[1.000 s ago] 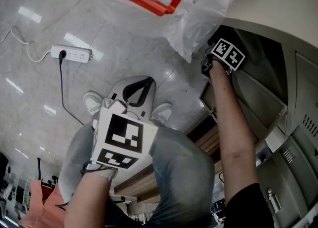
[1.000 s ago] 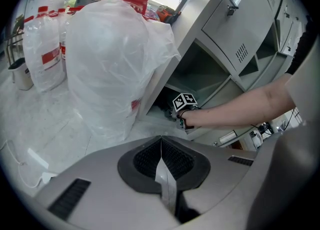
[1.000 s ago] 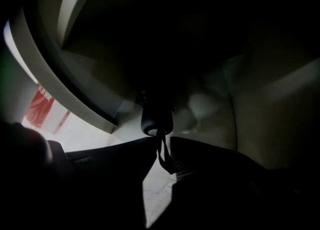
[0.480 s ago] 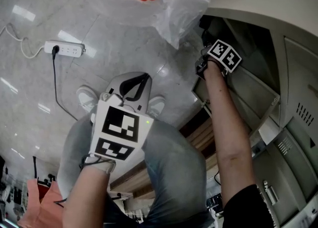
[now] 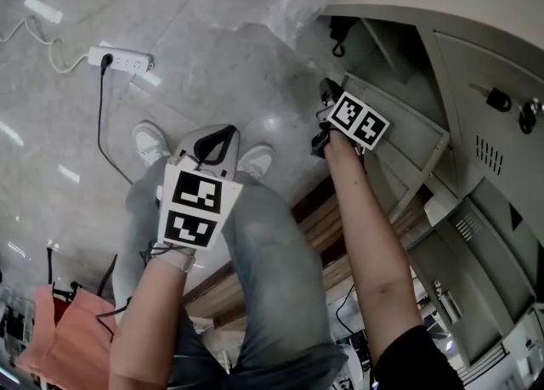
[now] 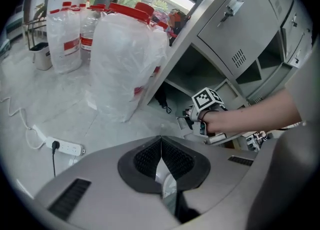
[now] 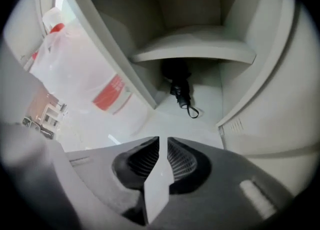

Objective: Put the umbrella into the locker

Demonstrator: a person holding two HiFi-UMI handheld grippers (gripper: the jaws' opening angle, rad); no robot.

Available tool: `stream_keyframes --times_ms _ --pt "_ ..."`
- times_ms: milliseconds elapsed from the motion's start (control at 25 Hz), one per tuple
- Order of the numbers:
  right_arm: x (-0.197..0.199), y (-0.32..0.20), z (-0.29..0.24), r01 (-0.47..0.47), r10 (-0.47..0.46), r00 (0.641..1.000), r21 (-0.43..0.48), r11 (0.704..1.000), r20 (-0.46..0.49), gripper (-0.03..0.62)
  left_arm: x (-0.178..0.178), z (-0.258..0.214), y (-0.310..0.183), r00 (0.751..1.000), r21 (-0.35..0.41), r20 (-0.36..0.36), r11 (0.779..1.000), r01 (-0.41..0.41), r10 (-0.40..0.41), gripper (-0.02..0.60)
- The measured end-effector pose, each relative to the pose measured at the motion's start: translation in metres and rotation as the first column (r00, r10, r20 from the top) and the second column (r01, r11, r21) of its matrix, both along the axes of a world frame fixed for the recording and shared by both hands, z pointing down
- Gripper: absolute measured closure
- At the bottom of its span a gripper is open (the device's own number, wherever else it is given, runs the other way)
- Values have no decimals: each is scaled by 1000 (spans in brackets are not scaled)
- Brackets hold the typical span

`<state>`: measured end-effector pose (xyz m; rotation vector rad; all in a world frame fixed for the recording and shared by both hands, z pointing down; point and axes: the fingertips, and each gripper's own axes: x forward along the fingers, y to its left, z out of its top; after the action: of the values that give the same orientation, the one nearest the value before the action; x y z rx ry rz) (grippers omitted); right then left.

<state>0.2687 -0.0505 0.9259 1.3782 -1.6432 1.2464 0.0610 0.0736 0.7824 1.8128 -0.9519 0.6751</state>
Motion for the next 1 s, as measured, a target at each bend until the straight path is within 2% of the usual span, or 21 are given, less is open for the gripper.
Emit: stream_keyframes --times_ms 240,400,600,800,1000 --pt "-20 34 -61 52 -52 998 12 999 24 579 -5 -32 39 1000 -31 13 1000 1 -1 571" --pt "-26 53 -110 64 -65 998 42 997 21 595 -1 -69 42 1000 -21 0 1000 4 -4 571" --pt "-49 82 -179 104 -107 993 69 992 48 596 3 -124 41 999 30 -19 999 -41 42 571" --pt "-76 90 -254 133 -143 987 134 982 68 597 -1 -172 43 997 68 -19 995 -72 74 571" --pt "-106 86 -337 158 -185 975 204 966 122 597 -11 -235 28 994 157 -30 983 -100 106 571"
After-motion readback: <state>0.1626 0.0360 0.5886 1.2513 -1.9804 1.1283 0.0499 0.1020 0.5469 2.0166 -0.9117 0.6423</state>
